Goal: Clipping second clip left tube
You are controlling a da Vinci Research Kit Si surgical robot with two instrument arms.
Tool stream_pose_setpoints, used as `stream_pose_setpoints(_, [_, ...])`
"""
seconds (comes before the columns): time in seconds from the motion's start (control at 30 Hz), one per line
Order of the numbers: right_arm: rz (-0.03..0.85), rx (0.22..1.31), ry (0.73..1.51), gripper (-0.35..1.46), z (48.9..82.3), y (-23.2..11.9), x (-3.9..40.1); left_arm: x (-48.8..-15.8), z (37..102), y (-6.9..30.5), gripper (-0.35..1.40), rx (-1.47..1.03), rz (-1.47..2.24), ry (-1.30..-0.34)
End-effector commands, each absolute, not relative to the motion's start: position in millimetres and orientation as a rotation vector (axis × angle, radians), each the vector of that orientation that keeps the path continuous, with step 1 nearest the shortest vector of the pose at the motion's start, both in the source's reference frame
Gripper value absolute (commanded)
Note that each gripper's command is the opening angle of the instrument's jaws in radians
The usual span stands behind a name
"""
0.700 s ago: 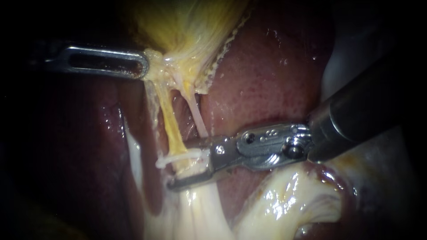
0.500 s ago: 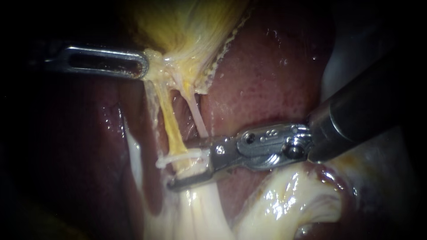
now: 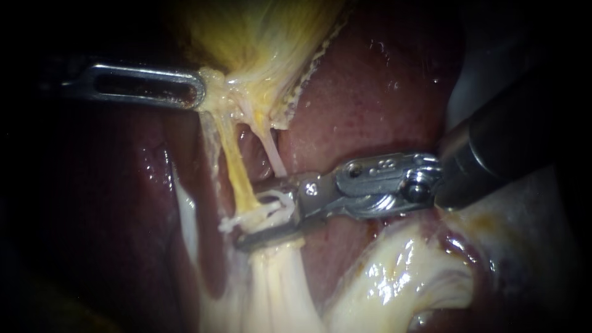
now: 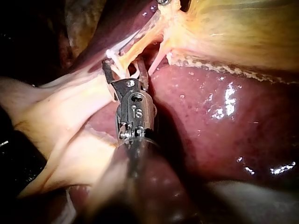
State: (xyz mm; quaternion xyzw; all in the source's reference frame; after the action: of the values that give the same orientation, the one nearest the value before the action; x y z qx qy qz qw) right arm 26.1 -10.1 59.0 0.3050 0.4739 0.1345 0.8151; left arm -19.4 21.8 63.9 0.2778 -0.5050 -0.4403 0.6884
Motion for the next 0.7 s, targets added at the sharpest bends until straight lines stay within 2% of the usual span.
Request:
stream_pose_setpoints(0.03, [0.294,0.655,1.015,0.46,58.8,-10.0,26.1,-19.4,63.9,21.8,-0.35,0.622,-0.985,-1.130])
stream_pose_setpoints(0.37, [0.380,0.720,1.066,0.46,58.4,-9.5,26.2,-19.4,63.9,21.8,-0.35,0.621,-0.985,-1.130])
stream_pose_setpoints(0.5, [0.404,0.843,1.095,0.45,58.6,-9.7,26.5,-19.4,63.9,21.8,-0.35,0.621,-0.985,-1.130])
stream_pose_setpoints(0.7, [0.518,1.057,1.170,0.44,59.2,-10.4,27.4,-19.4,64.0,21.8,-0.35,0.621,-0.985,-1.130])
